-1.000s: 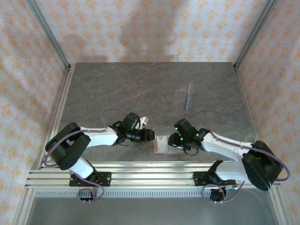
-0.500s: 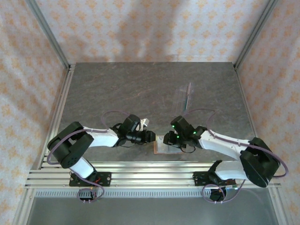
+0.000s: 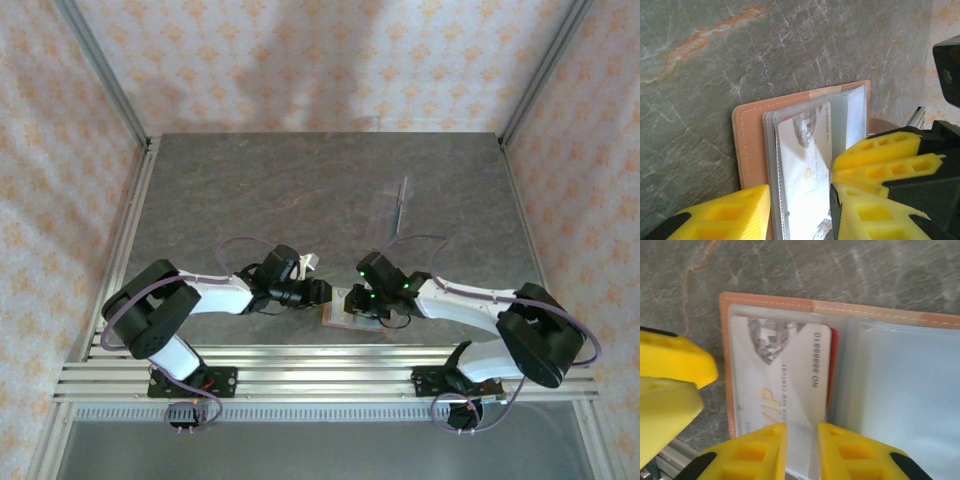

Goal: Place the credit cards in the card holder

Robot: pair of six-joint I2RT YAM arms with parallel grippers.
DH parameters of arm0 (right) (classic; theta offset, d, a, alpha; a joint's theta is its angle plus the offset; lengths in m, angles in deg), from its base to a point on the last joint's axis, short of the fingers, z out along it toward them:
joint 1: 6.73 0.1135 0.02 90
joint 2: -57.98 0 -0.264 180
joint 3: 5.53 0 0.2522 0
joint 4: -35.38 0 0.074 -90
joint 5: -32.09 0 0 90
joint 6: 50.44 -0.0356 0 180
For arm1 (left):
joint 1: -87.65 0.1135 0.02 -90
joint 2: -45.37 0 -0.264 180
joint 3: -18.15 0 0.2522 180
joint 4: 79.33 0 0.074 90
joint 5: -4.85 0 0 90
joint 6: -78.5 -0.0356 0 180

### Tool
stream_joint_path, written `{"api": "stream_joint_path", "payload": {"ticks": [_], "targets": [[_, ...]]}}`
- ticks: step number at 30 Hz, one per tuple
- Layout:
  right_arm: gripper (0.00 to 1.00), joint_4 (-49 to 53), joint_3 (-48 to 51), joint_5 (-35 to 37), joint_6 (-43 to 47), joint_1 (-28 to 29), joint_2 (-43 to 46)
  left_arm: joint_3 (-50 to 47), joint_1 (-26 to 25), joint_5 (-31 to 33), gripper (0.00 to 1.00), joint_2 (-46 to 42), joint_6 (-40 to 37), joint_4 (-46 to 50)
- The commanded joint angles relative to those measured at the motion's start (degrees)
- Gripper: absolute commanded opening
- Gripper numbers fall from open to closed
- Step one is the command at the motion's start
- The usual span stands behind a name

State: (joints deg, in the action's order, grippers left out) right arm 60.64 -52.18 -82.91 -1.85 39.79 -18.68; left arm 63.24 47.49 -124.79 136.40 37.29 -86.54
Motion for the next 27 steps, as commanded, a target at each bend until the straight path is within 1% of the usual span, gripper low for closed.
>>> {"api": "stream_joint_path", "payload": {"ticks": [1,6,7,8,9,13,16,20,24,27], "targets": [[0.22,-3.3,0.71,-0.75,-0.03,0.38,0.19,-0.59,-0.55,-0.06,0.36,1.19,1.07,-2.31],[0.22,-7.85,0.47,-2.43,-0.78,0.84,-2.56,-0.92,-0.6,0.28,0.35,0.96,1.21,-2.04],[0.23,-7.33,-0.07,-2.6,-0.71,0.85,-2.98,-0.99,-0.62,0.31,0.35,0.75,1.21,-1.7],[0.27,-6.31,-0.62,-2.4,-0.46,0.81,-2.91,-1.29,-0.62,0.71,0.35,0.18,1.21,-1.52],[0.29,-5.01,-1.01,-1.86,-0.27,0.83,-2.38,-1.67,-0.62,1.32,0.35,-0.38,1.21,-1.23],[0.31,1.54,-1.38,2.39,0.81,0.86,1.37,-1.63,-0.62,1.25,0.35,-1.58,-0.18,1.81],[0.34,3.89,-0.85,3.06,1.33,0.85,3.71,-2.49,-0.78,0.41,0.35,-2.21,-0.19,2.25],[0.33,2.73,1.25,3.11,0.57,0.85,4.36,-2.59,-1.3,-0.53,0.35,-1.21,-0.53,2.66],[0.32,-0.89,2.54,0.38,-0.6,0.94,2.22,-3.04,-1.99,0.0,0.35,-1.14,0.27,1.02],[0.3,-1.42,2.91,0.95,-0.87,0.95,1.26,-2.56,-2.03,-0.18,0.34,-0.68,0.07,1.55]]}}
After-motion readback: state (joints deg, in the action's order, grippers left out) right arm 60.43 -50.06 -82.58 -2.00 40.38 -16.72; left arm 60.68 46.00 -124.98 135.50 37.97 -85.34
